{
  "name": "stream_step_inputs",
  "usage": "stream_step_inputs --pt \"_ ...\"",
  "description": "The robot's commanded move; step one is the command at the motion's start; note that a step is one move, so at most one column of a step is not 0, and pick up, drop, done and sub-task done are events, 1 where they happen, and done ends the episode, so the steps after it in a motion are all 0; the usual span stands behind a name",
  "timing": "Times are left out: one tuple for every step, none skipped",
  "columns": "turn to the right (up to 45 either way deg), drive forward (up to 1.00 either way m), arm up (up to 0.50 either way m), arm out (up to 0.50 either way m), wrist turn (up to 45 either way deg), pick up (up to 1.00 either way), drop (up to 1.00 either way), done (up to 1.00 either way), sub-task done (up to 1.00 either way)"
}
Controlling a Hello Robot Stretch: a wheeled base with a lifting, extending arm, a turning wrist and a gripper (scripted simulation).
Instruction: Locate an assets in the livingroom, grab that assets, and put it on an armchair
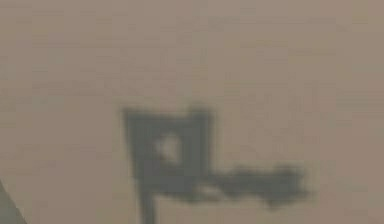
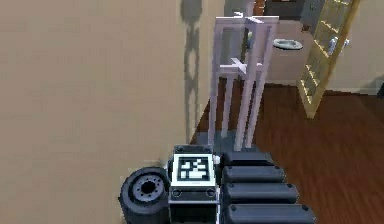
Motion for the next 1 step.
stream_step_inputs --pt "-45.0 0.0 0.0 0.0 0.0 0.0 0.0 0.0 0.0"
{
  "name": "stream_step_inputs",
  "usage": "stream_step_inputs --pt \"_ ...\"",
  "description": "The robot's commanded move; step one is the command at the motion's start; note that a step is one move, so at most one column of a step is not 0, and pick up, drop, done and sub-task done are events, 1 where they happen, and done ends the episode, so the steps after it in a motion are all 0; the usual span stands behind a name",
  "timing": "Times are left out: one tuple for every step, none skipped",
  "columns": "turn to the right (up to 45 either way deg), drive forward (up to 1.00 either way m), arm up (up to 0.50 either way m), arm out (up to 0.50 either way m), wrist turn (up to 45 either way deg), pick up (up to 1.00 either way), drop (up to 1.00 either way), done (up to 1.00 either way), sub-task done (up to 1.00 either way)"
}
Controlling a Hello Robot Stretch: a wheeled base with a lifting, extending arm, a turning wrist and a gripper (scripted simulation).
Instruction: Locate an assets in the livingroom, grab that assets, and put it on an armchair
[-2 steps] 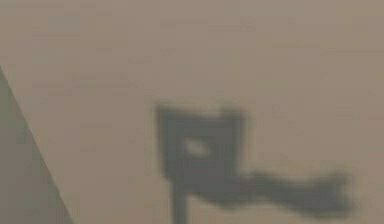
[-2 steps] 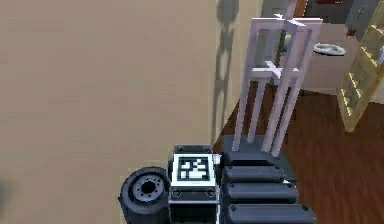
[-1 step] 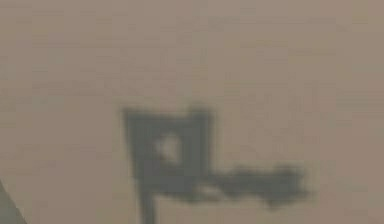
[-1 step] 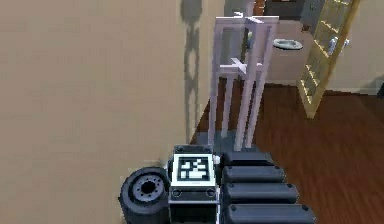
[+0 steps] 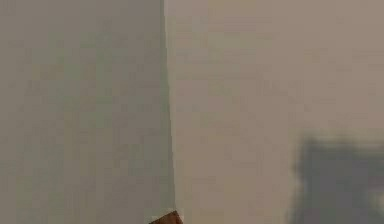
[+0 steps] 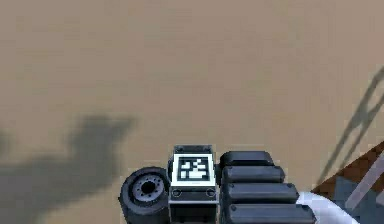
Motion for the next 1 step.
stream_step_inputs --pt "-45.0 0.0 0.0 0.0 0.0 0.0 0.0 0.0 0.0"
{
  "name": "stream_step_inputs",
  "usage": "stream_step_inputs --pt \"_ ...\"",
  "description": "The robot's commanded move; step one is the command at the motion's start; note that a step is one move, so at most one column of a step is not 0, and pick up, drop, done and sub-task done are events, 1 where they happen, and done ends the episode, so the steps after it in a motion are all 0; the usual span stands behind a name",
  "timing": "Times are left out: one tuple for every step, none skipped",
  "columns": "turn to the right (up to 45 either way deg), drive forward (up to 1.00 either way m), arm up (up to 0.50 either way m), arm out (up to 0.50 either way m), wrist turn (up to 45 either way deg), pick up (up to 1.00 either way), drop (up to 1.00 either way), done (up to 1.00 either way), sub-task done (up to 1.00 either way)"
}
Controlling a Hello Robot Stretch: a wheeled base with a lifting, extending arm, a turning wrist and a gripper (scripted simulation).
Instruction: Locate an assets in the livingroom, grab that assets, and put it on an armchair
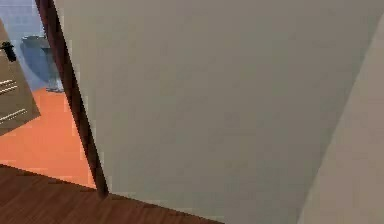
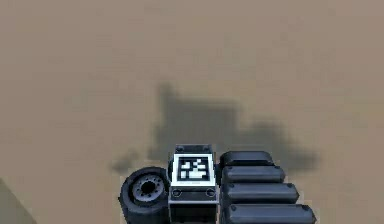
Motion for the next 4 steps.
stream_step_inputs --pt "-45.0 0.0 0.0 0.0 0.0 0.0 0.0 0.0 0.0" --pt "-12.0 0.0 0.0 0.0 0.0 0.0 0.0 0.0 0.0" --pt "45.0 0.0 0.0 0.0 0.0 0.0 0.0 0.0 0.0" --pt "45.0 0.0 0.0 0.0 0.0 0.0 0.0 0.0 0.0"
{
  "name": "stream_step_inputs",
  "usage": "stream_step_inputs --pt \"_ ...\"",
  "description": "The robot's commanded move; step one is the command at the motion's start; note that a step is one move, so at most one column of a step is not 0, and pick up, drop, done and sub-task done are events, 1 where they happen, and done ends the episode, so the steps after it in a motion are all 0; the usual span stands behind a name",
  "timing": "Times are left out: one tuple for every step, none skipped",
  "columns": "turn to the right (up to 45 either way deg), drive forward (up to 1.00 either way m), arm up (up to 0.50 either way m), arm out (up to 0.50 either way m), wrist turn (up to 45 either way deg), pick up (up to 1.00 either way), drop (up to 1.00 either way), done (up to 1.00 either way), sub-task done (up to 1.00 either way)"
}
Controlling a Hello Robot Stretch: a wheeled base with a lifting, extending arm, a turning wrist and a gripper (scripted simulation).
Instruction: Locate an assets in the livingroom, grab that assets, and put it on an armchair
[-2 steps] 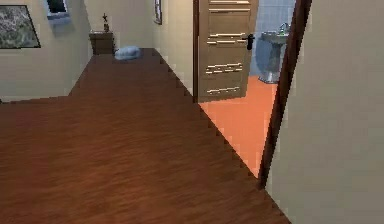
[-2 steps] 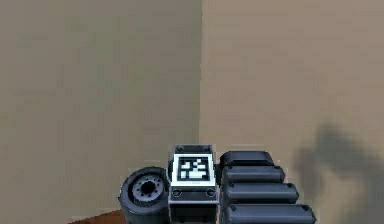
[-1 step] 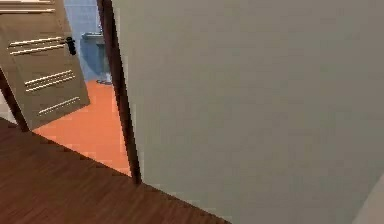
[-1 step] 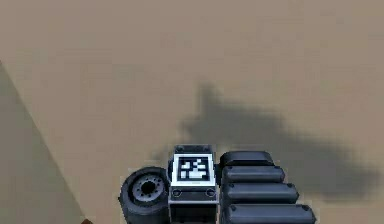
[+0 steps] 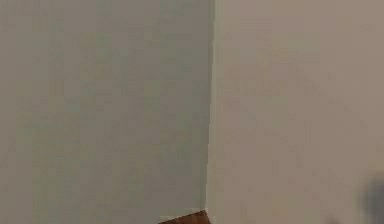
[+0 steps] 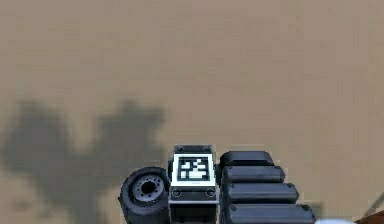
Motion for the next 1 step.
stream_step_inputs --pt "45.0 0.0 0.0 0.0 0.0 0.0 0.0 0.0 0.0"
